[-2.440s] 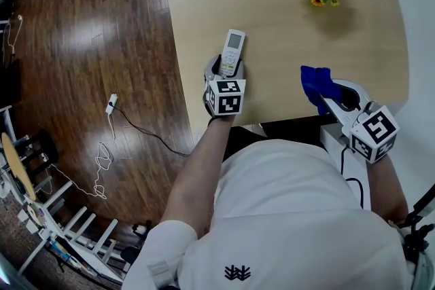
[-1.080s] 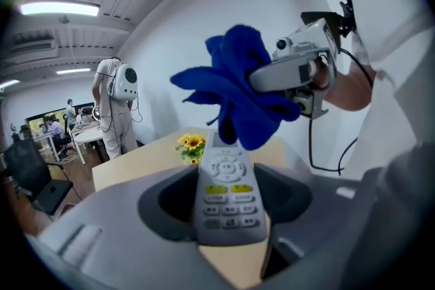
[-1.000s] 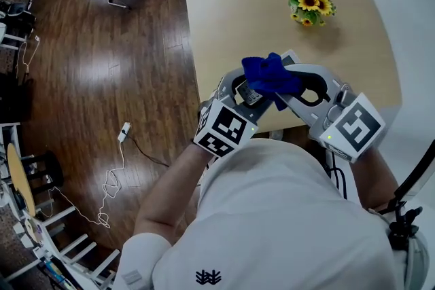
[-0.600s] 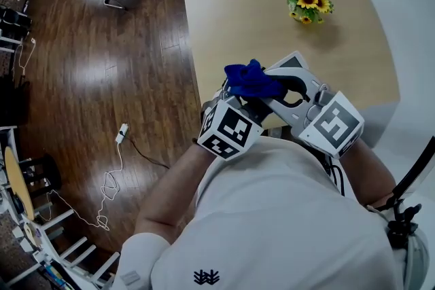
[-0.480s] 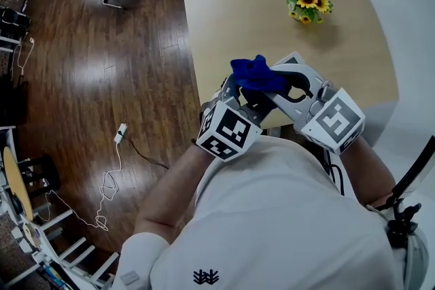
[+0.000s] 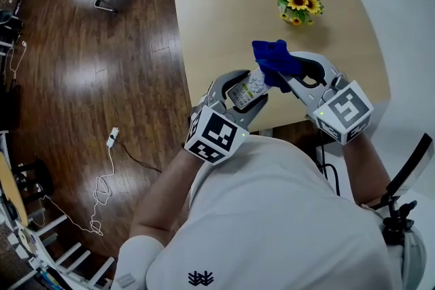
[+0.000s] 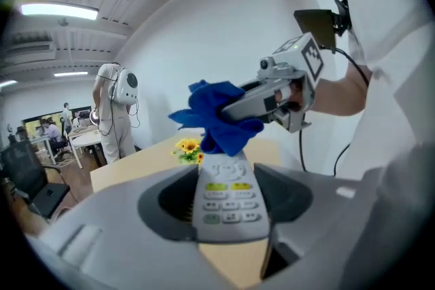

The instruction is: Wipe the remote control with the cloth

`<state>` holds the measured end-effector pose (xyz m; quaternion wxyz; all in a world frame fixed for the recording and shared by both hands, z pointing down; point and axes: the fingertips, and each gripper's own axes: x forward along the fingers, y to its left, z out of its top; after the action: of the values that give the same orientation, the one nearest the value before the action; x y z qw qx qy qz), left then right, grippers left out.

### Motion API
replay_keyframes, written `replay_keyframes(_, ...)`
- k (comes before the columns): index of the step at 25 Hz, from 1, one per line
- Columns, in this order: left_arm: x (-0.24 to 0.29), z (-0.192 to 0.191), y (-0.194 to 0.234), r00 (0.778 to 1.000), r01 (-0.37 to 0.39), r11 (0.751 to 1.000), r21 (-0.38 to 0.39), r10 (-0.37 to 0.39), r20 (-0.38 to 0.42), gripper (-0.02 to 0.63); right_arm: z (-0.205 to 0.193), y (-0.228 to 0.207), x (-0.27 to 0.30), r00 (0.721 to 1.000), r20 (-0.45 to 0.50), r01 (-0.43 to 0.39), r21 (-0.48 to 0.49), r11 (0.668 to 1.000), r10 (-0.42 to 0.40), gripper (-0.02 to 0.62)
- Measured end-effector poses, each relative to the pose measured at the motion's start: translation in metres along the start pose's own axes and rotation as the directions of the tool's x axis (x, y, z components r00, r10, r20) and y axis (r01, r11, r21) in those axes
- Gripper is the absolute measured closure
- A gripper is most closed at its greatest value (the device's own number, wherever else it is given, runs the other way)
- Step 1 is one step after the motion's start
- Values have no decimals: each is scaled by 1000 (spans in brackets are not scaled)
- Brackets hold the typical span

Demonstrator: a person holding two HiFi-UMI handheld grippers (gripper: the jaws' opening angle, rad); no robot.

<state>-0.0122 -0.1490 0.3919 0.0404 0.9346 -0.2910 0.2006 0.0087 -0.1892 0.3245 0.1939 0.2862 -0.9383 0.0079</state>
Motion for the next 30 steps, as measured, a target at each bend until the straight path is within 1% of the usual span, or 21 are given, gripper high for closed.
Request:
replay_keyframes(6,-3,-1,4,1000,-19,1000,-4,19,12,334,-5,-40,-18,994,-11,106,29,994,-106,511)
replay_keyframes(9,-2,-1,5,1000,-23,1000,-9,23,17,334,3,-42,-22,993,7,115,38,993,-115,511)
replay_keyframes(11,-1,-1,5,999,-29,999,-14,29,23,334,10,-31,-20,996,26,87,31,996,-87,511)
replay_keyframes(15,1,1,6,999,-37,999,-20,38,29,334,29,9,-9,997,72,-22,19,1000,20,511)
replay_keyframes(18,2,4,6,999,-38,999,-16,38,36,334,42,43,4,989,98,-115,7,993,114,511)
replay_keyframes(20,3,7,4,998,-38,999,-14,38,43,334,45,66,9,979,96,-182,17,983,180,511)
replay_keyframes(22,5,9,2,998,-40,999,-14,41,50,334,45,85,13,970,85,-231,34,972,227,511)
replay_keyframes(23,5,10,1,998,-42,999,-14,43,52,334,44,90,14,968,83,-241,40,970,238,511)
replay_keyframes(25,3,10,1,997,-47,999,-11,47,54,334,40,88,16,969,81,-237,49,970,233,511)
replay_keyframes(30,0,7,4,997,-51,998,-21,53,59,334,25,51,14,986,60,-157,23,987,156,511)
